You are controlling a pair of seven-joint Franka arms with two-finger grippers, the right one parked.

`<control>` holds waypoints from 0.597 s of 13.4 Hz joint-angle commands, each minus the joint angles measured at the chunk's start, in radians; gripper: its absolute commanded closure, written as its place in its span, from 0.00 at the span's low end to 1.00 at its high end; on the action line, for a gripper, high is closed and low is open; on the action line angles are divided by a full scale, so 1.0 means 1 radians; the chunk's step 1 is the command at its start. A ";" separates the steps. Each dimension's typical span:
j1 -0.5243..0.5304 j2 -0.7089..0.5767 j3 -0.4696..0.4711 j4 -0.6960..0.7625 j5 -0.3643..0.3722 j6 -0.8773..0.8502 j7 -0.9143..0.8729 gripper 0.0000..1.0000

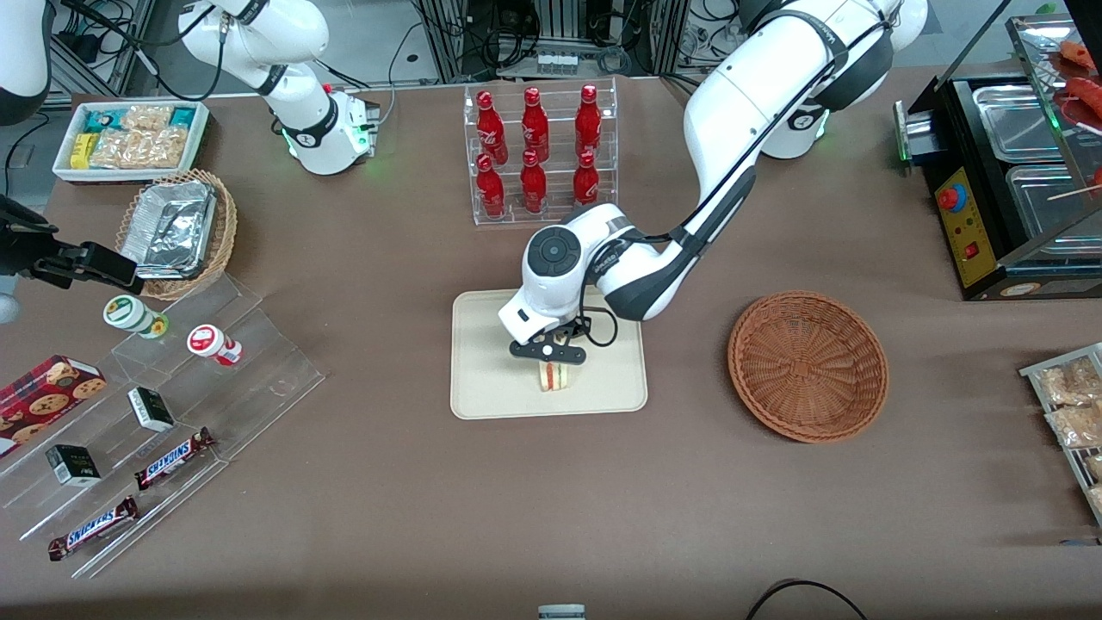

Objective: Place sandwich from basket to tray
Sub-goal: 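Lower the sandwich onto the tray and open the left gripper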

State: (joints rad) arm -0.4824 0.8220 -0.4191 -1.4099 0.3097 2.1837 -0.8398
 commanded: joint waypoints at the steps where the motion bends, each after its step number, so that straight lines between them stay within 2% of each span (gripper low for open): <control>1: -0.015 0.008 0.006 0.029 0.023 -0.001 -0.035 0.00; 8: 0.001 -0.134 0.006 0.031 0.008 -0.117 -0.039 0.00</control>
State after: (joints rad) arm -0.4803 0.7591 -0.4190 -1.3669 0.3106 2.1154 -0.8527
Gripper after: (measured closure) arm 0.000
